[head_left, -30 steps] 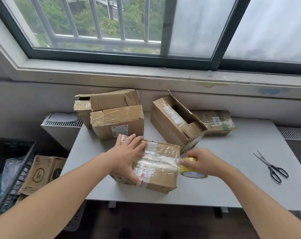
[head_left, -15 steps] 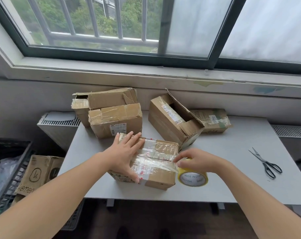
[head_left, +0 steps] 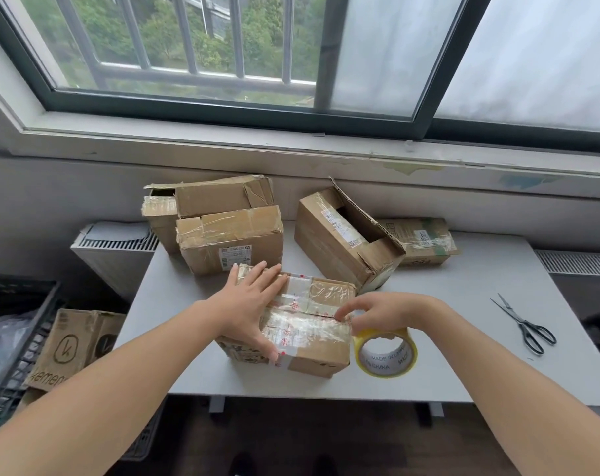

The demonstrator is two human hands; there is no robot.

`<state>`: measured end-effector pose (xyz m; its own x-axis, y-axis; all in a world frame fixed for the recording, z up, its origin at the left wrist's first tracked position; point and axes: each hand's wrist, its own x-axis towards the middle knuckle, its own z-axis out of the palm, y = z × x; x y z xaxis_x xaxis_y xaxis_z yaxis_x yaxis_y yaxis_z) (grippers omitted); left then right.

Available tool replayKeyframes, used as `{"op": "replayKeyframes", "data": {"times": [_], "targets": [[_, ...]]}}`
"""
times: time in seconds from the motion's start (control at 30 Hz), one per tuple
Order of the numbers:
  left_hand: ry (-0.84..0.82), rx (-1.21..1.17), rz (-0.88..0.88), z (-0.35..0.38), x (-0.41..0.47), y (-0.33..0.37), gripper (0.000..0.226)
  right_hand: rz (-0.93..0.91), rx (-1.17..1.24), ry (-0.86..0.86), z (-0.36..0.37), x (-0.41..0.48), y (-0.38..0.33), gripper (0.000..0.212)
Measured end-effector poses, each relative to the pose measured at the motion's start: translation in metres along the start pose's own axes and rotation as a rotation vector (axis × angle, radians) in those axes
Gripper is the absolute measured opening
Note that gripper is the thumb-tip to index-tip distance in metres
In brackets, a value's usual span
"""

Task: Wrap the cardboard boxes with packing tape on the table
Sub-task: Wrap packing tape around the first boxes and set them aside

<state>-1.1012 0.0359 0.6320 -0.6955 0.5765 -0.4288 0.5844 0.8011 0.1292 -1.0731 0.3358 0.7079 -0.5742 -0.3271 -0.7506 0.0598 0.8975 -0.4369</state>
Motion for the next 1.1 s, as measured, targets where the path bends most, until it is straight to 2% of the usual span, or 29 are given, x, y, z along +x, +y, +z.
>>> {"op": "replayKeyframes", "data": {"times": [0.1,0.3,0.47,0.6,0.83,0.97,1.1], "targets": [[-0.006,-0.007,-0.003,-0.001,0.001,0.0,0.157,0.029,0.007,-0.081,-0.003,0.01,-0.008,0.046],[0.012,-0.022,-0.003,0.001,-0.001,0.001,0.158,0.044,0.088,-0.119,-0.002,0.03,-0.031,0.046],[0.055,-0.035,-0.004,0.005,-0.002,-0.003,0.156,-0.01,0.213,-0.124,-0.009,0.027,-0.03,0.029],[0.077,-0.051,0.003,0.005,-0.003,-0.003,0.153,-0.053,0.3,-0.115,-0.008,0.023,-0.024,0.024],[0.109,-0.067,-0.004,0.007,-0.003,-0.003,0.148,-0.05,0.178,-0.04,-0.016,0.015,-0.028,0.031],[0.13,-0.085,-0.012,0.007,-0.002,-0.002,0.147,-0.046,-0.017,0.033,-0.016,0.003,-0.033,0.038],[0.143,-0.092,-0.014,0.007,-0.003,-0.001,0.148,-0.031,-0.125,-0.002,-0.013,-0.006,-0.04,0.05]]}}
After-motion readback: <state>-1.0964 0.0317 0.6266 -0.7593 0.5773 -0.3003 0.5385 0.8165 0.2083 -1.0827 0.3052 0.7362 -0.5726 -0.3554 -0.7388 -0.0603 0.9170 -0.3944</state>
